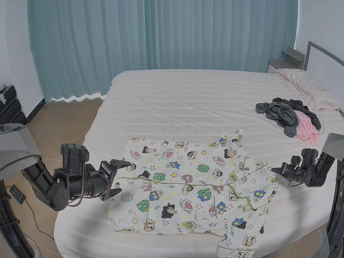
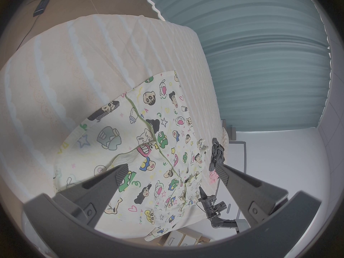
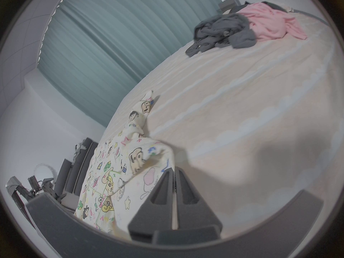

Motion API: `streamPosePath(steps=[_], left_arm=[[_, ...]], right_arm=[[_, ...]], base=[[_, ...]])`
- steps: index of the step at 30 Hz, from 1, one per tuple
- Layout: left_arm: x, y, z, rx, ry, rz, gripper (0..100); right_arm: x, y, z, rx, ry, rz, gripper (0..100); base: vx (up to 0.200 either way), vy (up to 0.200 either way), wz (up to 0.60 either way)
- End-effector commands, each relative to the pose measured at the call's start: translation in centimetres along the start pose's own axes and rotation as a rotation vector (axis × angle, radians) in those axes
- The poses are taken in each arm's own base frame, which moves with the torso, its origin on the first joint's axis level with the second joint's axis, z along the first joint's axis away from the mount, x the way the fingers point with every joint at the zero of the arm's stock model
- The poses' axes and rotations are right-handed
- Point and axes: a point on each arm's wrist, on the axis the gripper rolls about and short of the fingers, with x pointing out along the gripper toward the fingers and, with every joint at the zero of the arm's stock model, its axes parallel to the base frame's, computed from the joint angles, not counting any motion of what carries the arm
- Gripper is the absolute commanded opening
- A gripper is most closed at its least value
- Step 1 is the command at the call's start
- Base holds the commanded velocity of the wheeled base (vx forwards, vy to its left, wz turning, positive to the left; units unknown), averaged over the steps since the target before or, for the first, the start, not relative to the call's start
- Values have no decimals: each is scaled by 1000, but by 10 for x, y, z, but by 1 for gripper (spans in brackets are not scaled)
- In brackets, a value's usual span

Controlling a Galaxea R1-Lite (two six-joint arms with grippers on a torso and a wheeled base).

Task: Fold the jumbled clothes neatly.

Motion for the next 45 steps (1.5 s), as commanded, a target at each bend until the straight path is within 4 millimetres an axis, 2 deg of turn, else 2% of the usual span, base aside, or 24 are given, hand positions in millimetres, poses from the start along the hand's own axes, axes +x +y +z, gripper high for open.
streamPosePath(steps=[1, 12, 18, 21, 25, 29, 39, 45], left_arm=[[2, 3, 0, -1, 1, 10, 100], [2, 3, -1, 2, 4, 11, 100], [6, 9, -3, 16, -16, 47, 100], [13, 11, -14, 40, 0, 77, 100], [35, 15, -46, 114, -59, 169, 100], [43, 20, -67, 161, -85, 230, 100], [61, 30, -80, 233, -179, 321, 100], [63, 31, -86, 248, -171, 333, 100]], right_arm=[[-11, -5, 10, 2, -39, -29, 0], [-12, -7, 10, 5, -45, -44, 0], [-20, 3, 14, -3, -55, -34, 0], [-22, 10, 13, -11, -51, -25, 0], [-21, 20, 11, -22, -40, -7, 0], [-19, 23, 6, -23, -22, -3, 0], [-18, 29, 3, -44, -35, 15, 0], [-18, 30, 2, -46, -34, 17, 0]], base=[[0, 0, 0], [0, 0, 0], [0, 0, 0], [0, 0, 0], [0, 0, 0], [0, 0, 0], [0, 0, 0], [0, 0, 0]])
